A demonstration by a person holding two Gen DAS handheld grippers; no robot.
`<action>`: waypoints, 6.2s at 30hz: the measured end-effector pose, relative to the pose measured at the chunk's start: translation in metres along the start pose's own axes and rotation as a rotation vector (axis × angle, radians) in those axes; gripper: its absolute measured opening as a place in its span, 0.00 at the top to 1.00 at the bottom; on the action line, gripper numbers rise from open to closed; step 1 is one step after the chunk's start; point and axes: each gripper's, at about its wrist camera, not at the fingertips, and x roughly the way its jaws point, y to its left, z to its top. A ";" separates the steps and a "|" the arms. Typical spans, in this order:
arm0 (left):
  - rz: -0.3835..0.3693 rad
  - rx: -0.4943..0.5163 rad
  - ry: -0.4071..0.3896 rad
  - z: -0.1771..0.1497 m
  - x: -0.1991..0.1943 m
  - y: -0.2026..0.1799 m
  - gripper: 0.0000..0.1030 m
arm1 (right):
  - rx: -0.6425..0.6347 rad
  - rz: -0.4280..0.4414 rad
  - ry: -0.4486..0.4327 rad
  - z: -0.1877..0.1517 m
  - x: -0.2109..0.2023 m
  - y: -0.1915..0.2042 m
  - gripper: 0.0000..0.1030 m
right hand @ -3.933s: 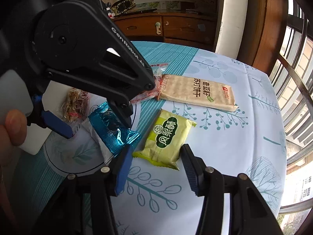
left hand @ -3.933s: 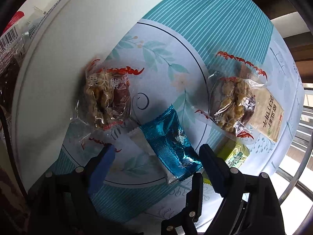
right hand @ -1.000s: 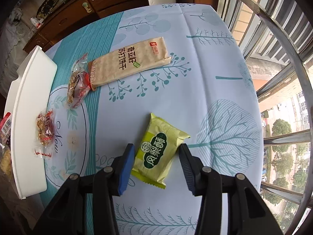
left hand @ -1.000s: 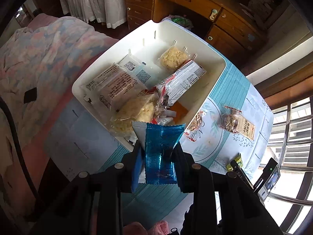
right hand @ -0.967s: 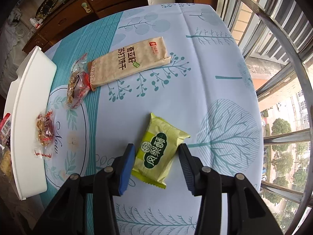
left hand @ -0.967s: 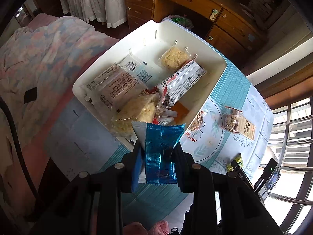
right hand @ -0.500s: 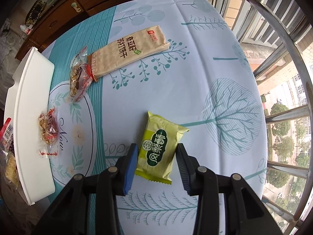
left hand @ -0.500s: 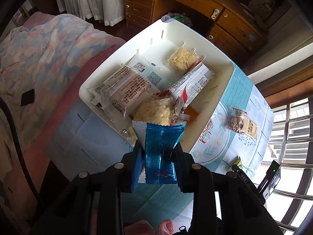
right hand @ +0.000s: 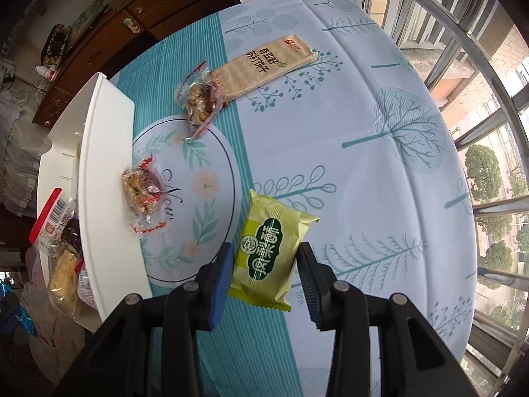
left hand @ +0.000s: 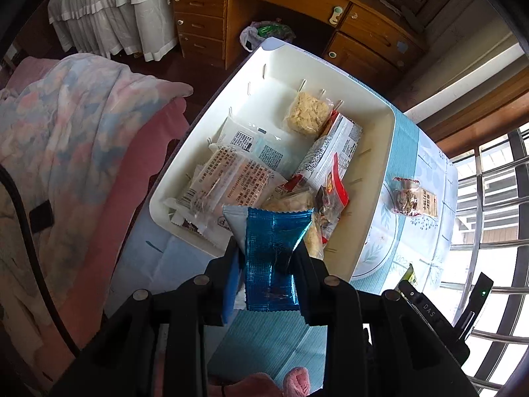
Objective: Organize snacks
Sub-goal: 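Carry both sachets over the tray and open both tools to release them, then withdraw both tools from the tray back over the table, then reach left tool to the clear nut packet while right tool reaches beige biscuit bag, then grasp the clear nut packet with left tool while right tool grasps beige biscuit bag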
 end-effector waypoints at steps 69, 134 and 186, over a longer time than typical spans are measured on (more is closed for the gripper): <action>-0.361 0.381 -0.250 -0.002 -0.060 -0.042 0.14 | -0.478 0.108 -0.492 -0.079 -0.124 0.120 0.36; -0.237 0.095 0.044 0.016 0.198 -0.254 0.14 | -1.354 -0.039 -0.290 0.154 0.023 -0.001 0.05; -0.162 0.130 0.074 0.001 0.183 -0.248 0.55 | -0.868 0.107 -0.187 0.142 0.062 -0.010 0.33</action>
